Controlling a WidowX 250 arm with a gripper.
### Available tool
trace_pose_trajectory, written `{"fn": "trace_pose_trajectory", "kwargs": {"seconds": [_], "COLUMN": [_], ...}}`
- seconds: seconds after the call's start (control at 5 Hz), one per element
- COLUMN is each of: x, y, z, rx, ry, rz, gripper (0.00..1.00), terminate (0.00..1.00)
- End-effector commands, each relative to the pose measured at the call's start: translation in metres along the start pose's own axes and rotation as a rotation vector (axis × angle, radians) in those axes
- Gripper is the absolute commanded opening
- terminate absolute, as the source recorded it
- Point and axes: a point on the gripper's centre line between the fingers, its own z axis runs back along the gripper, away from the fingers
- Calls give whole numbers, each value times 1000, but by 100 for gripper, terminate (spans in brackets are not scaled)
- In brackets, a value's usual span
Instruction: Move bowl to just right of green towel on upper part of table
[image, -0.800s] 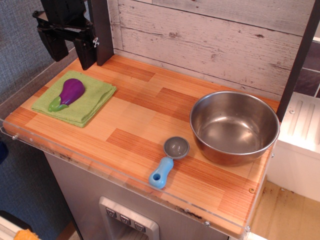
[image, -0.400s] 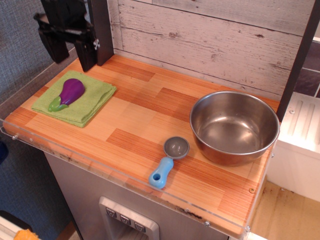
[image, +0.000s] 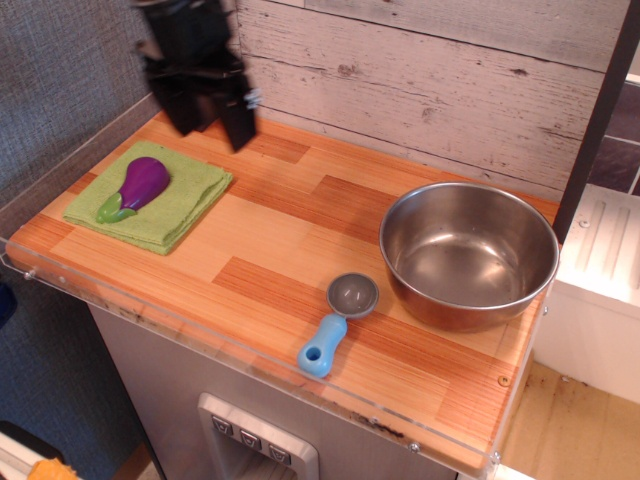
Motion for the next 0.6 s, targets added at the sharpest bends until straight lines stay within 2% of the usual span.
{"fn": "trace_pose_trajectory", "kwargs": {"seconds": [0.0, 0.2, 0.4], "x": [30, 40, 42], "y": [-73, -100, -112], "z": [10, -11, -34], "rx": [20, 6, 0], "ry": [-83, -63, -29], "rz": [-172, -216, -234], "gripper": [100, 100, 100], "terminate": [0, 0, 0]}}
